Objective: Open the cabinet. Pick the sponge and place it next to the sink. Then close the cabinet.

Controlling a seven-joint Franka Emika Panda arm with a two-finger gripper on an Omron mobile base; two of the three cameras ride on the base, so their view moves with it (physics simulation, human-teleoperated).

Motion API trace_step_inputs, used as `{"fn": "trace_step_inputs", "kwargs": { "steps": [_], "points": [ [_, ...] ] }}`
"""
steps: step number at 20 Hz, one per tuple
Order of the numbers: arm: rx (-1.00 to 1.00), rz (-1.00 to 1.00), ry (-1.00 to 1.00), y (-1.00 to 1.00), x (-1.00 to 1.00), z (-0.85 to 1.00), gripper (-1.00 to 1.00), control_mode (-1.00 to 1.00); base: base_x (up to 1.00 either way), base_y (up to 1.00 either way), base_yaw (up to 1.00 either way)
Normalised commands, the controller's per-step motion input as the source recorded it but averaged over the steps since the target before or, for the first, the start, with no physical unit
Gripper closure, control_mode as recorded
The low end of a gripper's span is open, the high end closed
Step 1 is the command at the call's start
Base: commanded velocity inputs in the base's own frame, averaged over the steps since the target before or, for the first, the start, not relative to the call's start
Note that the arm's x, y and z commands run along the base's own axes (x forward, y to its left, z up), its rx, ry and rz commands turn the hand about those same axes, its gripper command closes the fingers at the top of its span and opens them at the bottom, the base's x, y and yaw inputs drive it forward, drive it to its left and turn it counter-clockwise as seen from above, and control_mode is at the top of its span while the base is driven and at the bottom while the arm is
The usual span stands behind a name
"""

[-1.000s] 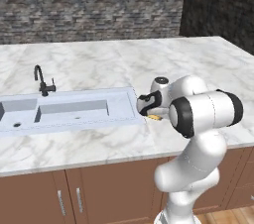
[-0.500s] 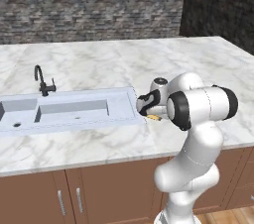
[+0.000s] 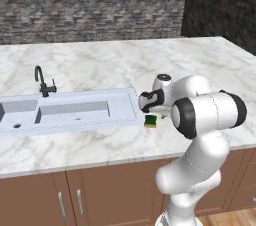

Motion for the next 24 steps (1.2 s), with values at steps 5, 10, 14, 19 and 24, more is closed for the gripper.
{"fn": "trace_step_inputs", "kwargs": {
  "steps": [5,10,14,19,24],
  "points": [
    [0.0,-0.03,-0.12,0.0,-0.87,0.97,-1.0,-1.0,0.0,0.0,0.0],
    [0.0,-0.08,-0.02,-0.05,-1.0,1.0,-1.0,-1.0,0.0,0.0,0.0],
    [0.0,-0.06,0.0,-0.11,-1.0,1.0,-1.0,-1.0,0.0,0.0,0.0],
    [0.0,-0.03,0.0,-0.21,-0.83,1.0,-1.0,-1.0,0.0,0.0,0.0],
    [0.0,0.0,0.03,-0.14,-0.43,0.59,-1.0,-1.0,0.0,0.0,0.0]
  ]
}}
